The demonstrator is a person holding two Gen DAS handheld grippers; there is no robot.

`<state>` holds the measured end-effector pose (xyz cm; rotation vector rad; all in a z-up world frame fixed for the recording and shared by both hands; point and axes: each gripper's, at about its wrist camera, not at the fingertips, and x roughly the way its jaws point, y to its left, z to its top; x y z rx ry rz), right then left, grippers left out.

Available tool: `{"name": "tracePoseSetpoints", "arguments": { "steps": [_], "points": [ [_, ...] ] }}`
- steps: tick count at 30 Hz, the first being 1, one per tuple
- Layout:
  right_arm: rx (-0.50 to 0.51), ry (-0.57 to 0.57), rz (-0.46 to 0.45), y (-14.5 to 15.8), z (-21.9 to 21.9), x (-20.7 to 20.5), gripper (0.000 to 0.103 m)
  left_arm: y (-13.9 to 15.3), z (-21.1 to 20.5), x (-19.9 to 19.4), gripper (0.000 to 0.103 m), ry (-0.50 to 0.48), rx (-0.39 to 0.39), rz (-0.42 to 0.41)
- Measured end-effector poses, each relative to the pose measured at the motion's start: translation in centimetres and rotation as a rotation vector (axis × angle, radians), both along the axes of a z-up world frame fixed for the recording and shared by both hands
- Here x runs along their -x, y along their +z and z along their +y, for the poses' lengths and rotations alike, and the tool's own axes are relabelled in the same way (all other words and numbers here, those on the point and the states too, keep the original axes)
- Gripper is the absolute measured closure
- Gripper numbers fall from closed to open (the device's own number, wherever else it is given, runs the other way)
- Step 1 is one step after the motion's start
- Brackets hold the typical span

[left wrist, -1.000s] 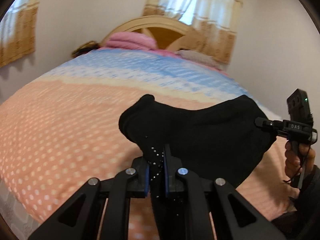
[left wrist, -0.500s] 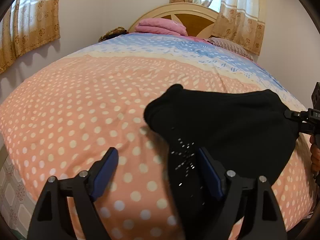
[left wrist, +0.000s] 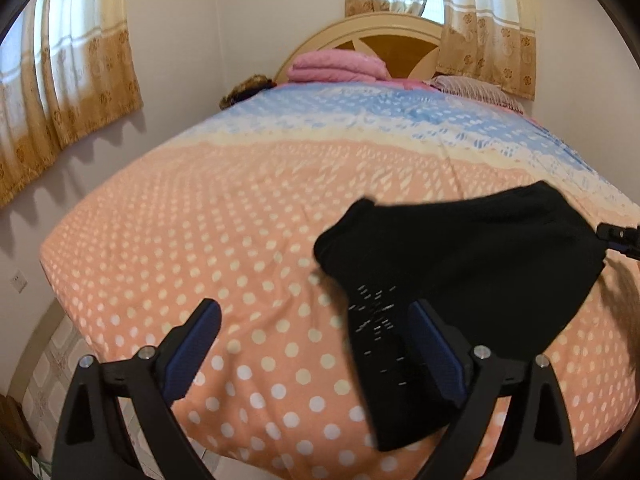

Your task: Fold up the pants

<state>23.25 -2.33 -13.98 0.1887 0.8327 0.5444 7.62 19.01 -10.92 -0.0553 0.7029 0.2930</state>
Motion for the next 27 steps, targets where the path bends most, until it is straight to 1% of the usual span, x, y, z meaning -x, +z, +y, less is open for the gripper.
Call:
{"name": "tracePoseSetpoints", "arguments": {
  "steps": [2,7,11,13,14,16,19,21,23,25,27],
  "points": [
    [0.02,-0.013,-0.02,0.5,-0.8,0.8,0.042,0.8,-0.5,0.2,0.006,0.0,0.003,-0.008],
    [0.021,-0.04,-0.06,2.2,-3.6,3.5,0.042,2.6,-1.7,0.8,0.006,-0.001,-0.007,-0.032],
    [0.009,-0.053,-0.116,4.6,-5.5,6.5,0.042,3.9,-3.3,0.9,0.006,-0.008,-0.007,-0.059],
    [0.034,-0.054,-0.147,5.8,-5.9,7.4,0.042,4.4,-4.0,1.1,0.006,-0.019,-0.004,-0.07],
    [0.052,-0.066,-0.178,6.8,-6.1,7.9,0.042,4.6,-4.3,1.3,0.006,-0.017,-0.008,-0.078],
    [0.038,-0.079,-0.214,8.2,-6.4,8.6,0.042,5.0,-4.9,1.6,0.006,-0.021,-0.004,-0.09],
    [-0.008,-0.062,-0.234,9.9,-6.6,9.6,0.041,5.7,-5.6,2.1,0.006,-0.03,-0.002,-0.11],
    [0.002,-0.06,-0.264,10.8,-6.3,10.5,0.04,6.0,-5.9,2.4,0.006,-0.033,-0.014,-0.122],
    [0.007,-0.051,-0.282,11.4,-5.7,11.1,0.04,6.4,-6.1,2.6,0.003,-0.035,-0.026,-0.137],
    [0.01,-0.038,-0.295,11.7,-5.1,11.6,0.039,6.8,-6.2,2.8,0.003,-0.035,-0.027,-0.153],
    [0.036,-0.03,-0.323,12.0,-4.3,12.3,0.038,7.1,-6.4,2.9,0.003,-0.036,-0.028,-0.164]
  ]
}}
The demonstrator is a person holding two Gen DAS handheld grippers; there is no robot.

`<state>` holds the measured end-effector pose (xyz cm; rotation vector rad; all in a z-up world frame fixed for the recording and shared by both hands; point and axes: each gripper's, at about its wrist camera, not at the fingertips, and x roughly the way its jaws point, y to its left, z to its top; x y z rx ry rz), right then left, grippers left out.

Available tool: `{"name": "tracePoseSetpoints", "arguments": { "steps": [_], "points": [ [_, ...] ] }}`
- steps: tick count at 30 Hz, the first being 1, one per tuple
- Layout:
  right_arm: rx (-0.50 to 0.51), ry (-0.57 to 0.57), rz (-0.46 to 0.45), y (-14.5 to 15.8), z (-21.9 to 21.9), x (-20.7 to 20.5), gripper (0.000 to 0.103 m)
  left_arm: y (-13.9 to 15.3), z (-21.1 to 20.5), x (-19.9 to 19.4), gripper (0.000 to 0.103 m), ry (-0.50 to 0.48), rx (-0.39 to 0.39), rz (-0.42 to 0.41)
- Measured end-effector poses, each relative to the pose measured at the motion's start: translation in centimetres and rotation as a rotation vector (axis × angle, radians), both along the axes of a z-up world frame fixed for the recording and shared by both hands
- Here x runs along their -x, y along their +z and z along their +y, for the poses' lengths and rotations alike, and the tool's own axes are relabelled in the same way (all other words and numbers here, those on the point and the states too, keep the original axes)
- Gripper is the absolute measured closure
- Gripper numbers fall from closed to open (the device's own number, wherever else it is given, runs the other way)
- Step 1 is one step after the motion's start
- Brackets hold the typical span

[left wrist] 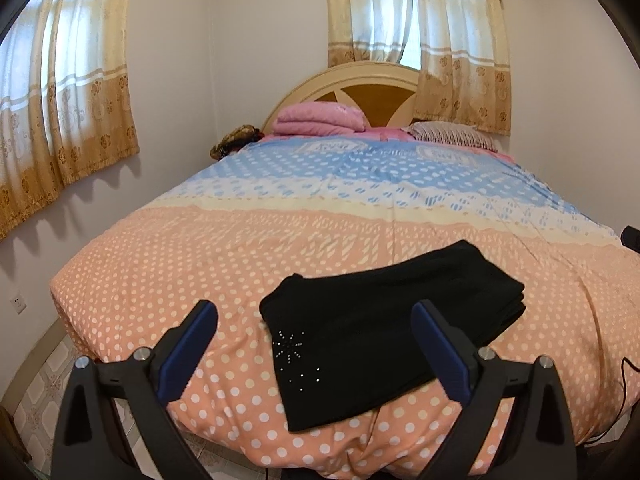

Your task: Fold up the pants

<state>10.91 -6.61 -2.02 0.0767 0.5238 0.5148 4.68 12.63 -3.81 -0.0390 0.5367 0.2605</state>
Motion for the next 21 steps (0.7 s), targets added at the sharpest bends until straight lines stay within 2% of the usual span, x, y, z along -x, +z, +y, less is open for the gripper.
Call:
{"name": "tracePoseSetpoints", "arguments": {
  "steps": [4,21],
  "points": [
    [0.032,0.021,-0.043,0.48,1.08,1.14,0.038,0.38,-0.19,0.21,0.0,-0.003,-0.004,-0.022],
    [0.026,0.021,-0.03,0.31,1.12,1.16,0.037,0.37,-0.88,0.19,0.0,-0.012,-0.006,-0.03]
  ]
}}
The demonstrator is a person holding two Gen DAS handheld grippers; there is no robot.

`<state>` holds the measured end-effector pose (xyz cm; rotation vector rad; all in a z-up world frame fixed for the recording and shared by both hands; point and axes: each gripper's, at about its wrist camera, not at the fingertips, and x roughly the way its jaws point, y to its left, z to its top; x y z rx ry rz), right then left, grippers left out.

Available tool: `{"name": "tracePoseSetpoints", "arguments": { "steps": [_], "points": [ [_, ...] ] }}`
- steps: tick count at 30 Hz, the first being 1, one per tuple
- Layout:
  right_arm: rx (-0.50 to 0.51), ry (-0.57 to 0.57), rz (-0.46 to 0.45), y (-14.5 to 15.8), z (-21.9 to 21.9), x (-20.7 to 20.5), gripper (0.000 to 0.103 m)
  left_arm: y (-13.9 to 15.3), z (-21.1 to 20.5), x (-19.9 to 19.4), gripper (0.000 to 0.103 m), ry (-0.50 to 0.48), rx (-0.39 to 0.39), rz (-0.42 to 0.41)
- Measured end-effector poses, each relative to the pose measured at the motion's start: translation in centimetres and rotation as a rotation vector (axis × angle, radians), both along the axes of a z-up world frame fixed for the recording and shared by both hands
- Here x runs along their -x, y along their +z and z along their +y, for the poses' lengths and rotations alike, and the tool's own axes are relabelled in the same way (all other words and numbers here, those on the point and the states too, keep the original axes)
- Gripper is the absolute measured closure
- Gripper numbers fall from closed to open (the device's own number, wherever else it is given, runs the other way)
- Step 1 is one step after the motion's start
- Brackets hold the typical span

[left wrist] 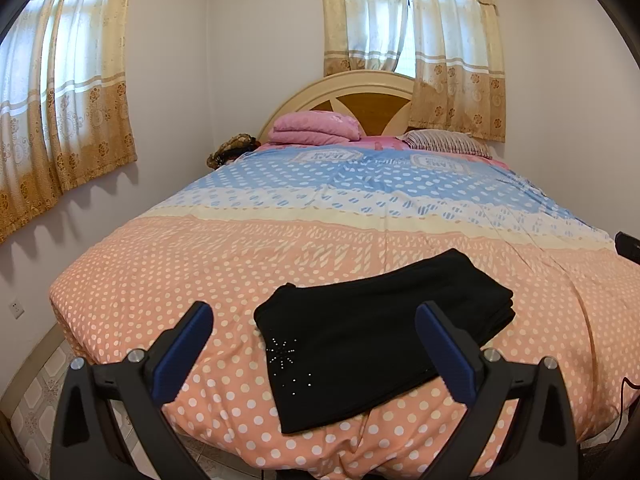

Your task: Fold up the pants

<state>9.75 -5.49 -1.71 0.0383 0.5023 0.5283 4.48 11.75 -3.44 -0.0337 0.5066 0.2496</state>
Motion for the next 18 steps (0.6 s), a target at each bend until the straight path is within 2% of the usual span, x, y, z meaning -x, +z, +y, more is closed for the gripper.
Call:
{"name": "tracePoseSetpoints", "arguments": {
  "steps": [18],
  "points": [
    [0.001,0.002,0.0,-0.1,0.01,0.0,0.036,-0.06,-0.3,0.08,0.0,0.0,0.001,-0.005]
  ]
}}
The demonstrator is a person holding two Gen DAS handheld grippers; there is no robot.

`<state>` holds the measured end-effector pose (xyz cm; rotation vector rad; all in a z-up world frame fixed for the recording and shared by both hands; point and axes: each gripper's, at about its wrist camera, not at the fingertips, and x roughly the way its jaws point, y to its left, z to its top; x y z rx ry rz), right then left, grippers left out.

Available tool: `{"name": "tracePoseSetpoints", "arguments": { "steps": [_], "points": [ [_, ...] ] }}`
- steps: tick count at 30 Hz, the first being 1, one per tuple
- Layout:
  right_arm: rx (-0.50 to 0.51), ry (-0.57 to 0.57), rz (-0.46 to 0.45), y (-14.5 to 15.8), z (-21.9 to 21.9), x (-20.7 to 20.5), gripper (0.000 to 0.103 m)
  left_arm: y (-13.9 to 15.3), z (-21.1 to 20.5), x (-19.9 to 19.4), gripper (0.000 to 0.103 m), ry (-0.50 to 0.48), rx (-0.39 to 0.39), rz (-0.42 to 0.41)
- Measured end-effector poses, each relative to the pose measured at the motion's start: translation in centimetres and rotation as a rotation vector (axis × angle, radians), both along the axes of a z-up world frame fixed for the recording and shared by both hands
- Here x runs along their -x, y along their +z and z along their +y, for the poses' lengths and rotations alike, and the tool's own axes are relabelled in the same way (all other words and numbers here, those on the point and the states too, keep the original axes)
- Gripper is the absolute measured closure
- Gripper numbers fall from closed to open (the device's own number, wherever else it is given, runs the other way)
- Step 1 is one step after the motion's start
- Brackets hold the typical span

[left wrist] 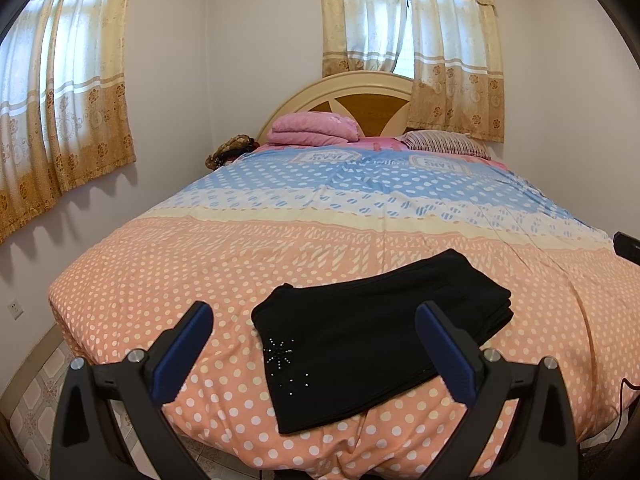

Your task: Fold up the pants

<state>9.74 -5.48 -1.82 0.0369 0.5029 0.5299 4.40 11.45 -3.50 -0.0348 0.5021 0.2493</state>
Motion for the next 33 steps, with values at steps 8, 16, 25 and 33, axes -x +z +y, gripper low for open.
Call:
{"name": "tracePoseSetpoints", "arguments": {
  "steps": [8,16,25,33],
  "points": [
    [0.0,-0.002,0.001,0.0,0.02,0.05,0.036,0.0,0.06,0.0,0.0,-0.001,-0.001,0.0],
    [-0.001,-0.005,0.006,0.0,0.14,-0.01,0.036,0.01,-0.01,0.04,0.0,0.0,0.003,-0.003],
    [0.0,-0.005,0.008,-0.06,0.26,-0.1,0.036,-0.04,-0.23,-0.07,0.0,0.001,0.001,0.007],
    [0.003,-0.006,0.009,-0.16,0.42,-0.09,0.036,0.22,-0.26,-0.08,0.0,-0.013,-0.019,0.006]
  ]
}}
